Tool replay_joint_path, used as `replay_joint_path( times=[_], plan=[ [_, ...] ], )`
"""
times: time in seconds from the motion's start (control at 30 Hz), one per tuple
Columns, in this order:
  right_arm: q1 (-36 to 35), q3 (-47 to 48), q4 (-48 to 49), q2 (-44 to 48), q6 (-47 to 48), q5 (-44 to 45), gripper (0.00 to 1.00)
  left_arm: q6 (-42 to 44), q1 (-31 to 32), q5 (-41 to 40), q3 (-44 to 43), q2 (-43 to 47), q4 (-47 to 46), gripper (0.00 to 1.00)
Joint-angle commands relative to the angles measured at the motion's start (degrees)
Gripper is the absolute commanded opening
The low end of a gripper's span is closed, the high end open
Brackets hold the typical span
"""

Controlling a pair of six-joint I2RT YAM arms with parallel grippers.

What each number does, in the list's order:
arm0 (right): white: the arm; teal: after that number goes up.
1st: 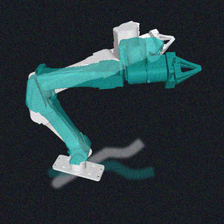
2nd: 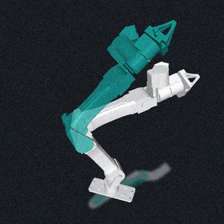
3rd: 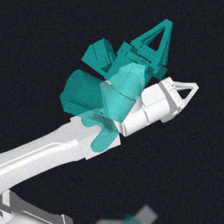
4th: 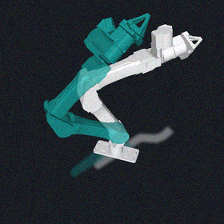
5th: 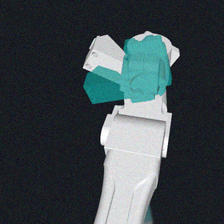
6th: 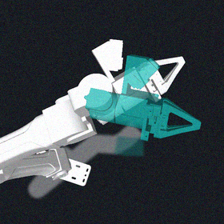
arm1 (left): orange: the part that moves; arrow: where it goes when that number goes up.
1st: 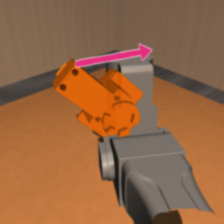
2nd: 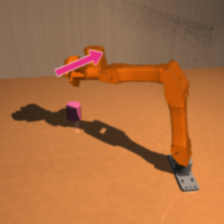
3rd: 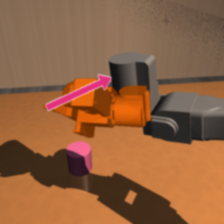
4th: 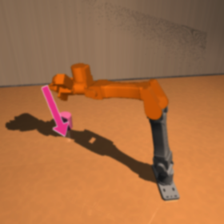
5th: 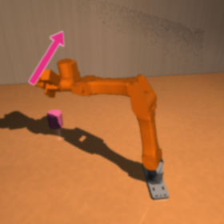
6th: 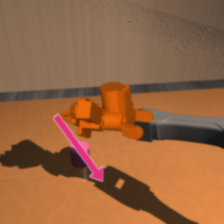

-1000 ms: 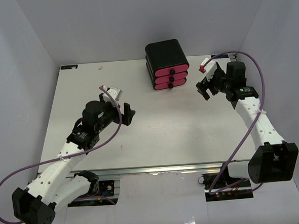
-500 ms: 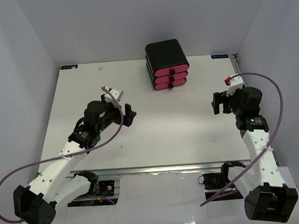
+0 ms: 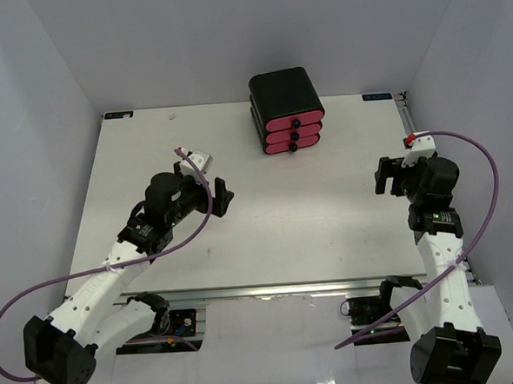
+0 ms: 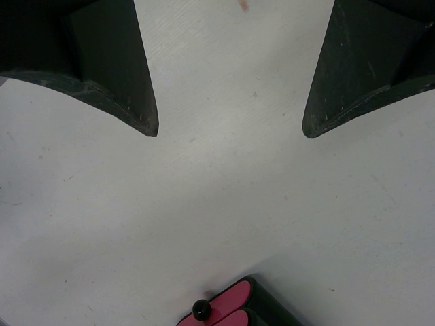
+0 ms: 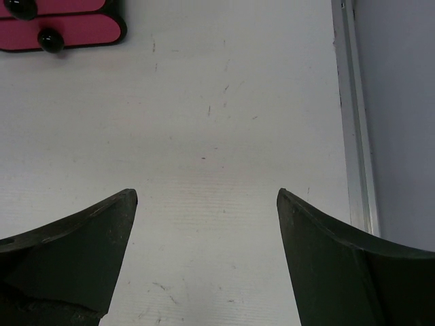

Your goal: Organize the makeup

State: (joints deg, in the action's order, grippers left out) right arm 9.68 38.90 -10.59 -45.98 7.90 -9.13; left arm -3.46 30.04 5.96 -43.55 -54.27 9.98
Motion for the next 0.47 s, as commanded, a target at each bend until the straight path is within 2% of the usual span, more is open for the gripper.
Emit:
replay_joint_path(
  times=[0.0, 0.43],
  plan=[
    [0.82, -1.86, 5.39, 2.71, -1.21, 0.75, 0.9, 0.24, -0.42, -0.42, 0.37, -0.25, -0.61, 0.98],
    [0.95, -3.07, 6.68, 2.82, -2.69, 2.55, 0.9, 0.39, -0.42, -0.6, 0.31, -0.22, -0.48, 0.98]
  ],
)
